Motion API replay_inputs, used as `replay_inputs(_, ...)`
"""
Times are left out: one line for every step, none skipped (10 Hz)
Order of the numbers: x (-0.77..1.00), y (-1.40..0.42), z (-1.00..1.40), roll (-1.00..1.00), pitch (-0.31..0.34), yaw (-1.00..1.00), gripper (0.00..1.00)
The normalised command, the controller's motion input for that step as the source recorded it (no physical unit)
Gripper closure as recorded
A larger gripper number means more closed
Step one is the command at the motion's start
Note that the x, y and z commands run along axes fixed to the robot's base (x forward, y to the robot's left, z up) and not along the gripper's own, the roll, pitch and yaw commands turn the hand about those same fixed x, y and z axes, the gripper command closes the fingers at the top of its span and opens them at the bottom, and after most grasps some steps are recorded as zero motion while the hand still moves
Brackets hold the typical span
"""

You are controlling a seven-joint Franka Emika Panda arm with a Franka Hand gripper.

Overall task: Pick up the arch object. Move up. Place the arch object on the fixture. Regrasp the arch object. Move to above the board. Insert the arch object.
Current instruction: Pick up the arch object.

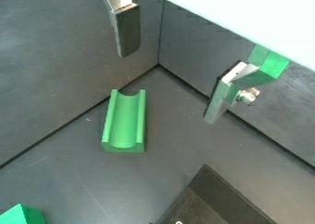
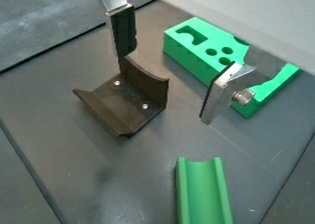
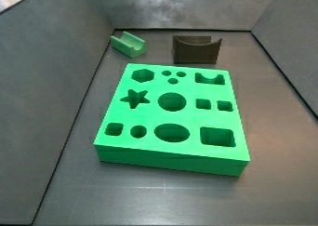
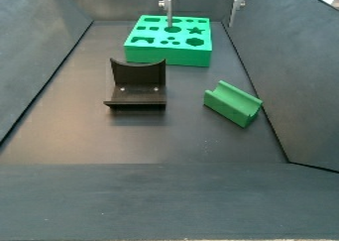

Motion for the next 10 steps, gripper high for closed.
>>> replay_inputs(-0.27, 0.0, -0.09, 0.0, -0.099, 0.0, 0.0)
replay_inputs(-0.24, 0.0, -0.68, 0.25, -0.113, 0.74, 0.0)
replay_inputs(-0.25, -0.07, -0.8, 0.2, -0.12, 0.92, 0.0)
replay_inputs(-0.28, -0.11, -0.84, 0.18, -0.114, 0.92, 0.0)
replay_inputs(-0.3, -0.11, -0.85, 0.18, -0.11, 0.91, 0.0)
replay_inputs(-0.09, -0.09, -0.73, 0.23, -0.121, 0.7, 0.0)
replay_inputs(-0.04, -0.01, -0.74, 0.22, -0.119, 0.6, 0.0)
replay_inputs(-0.01, 0.0, -0.71, 0.23, -0.136, 0.56, 0.0)
replay_inputs(0.0, 0.0, -0.71, 0.22, -0.147, 0.53, 0.0)
replay_inputs(-0.03, 0.0, -0.73, 0.2, -0.163, 0.55, 0.0)
